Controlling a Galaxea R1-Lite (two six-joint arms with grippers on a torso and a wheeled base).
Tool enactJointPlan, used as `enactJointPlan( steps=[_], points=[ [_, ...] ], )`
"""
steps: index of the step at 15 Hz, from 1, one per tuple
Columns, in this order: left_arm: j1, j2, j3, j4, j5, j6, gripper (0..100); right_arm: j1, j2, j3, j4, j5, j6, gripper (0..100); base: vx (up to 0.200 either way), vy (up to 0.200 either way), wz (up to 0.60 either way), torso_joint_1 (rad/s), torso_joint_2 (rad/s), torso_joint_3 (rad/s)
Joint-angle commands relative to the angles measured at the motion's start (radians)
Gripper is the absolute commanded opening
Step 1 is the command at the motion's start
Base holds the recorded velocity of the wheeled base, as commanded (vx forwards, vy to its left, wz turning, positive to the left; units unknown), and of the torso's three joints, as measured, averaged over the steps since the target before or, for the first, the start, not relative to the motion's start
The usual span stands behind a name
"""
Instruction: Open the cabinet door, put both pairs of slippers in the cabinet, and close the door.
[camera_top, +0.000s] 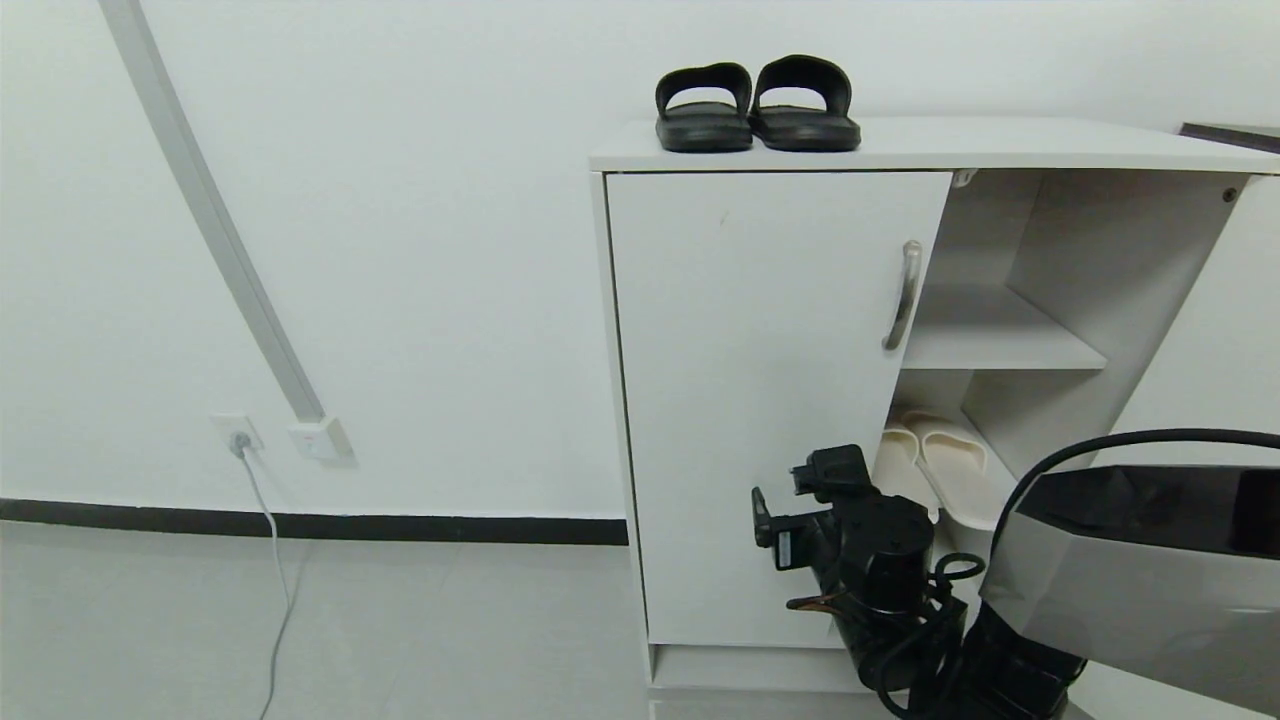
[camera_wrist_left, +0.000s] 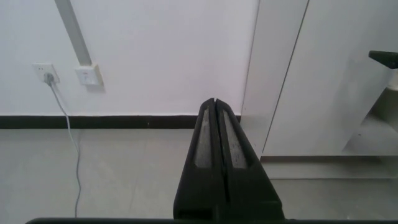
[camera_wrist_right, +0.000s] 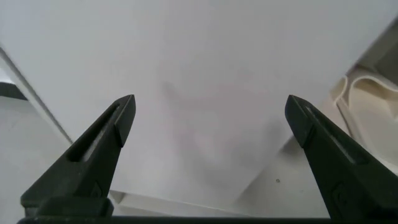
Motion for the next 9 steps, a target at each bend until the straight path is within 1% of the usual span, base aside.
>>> enactJointPlan(
  steps=[1, 3, 4, 9],
  points=[
    [-0.001, 0.001, 0.000, 0.000, 0.000, 0.000, 0, 0.001, 0.011, 0.008, -0.012, 0.007, -0.005, 100, 0.000, 0.000, 0.00, 0.000, 0.00, 0.000],
    [-0.001, 0.001, 0.000, 0.000, 0.000, 0.000, 0, 0.001, 0.011, 0.011, -0.004, 0.009, -0.008, 100, 0.000, 0.000, 0.00, 0.000, 0.00, 0.000],
    [-0.001, 0.001, 0.000, 0.000, 0.000, 0.000, 0, 0.001, 0.003, 0.022, -0.004, 0.039, -0.011, 100, 0.000, 0.000, 0.00, 0.000, 0.00, 0.000],
    [-0.001, 0.001, 0.000, 0.000, 0.000, 0.000, 0, 0.001, 0.011, 0.022, -0.016, 0.047, -0.019, 100, 0.000, 0.000, 0.00, 0.000, 0.00, 0.000]
  ],
)
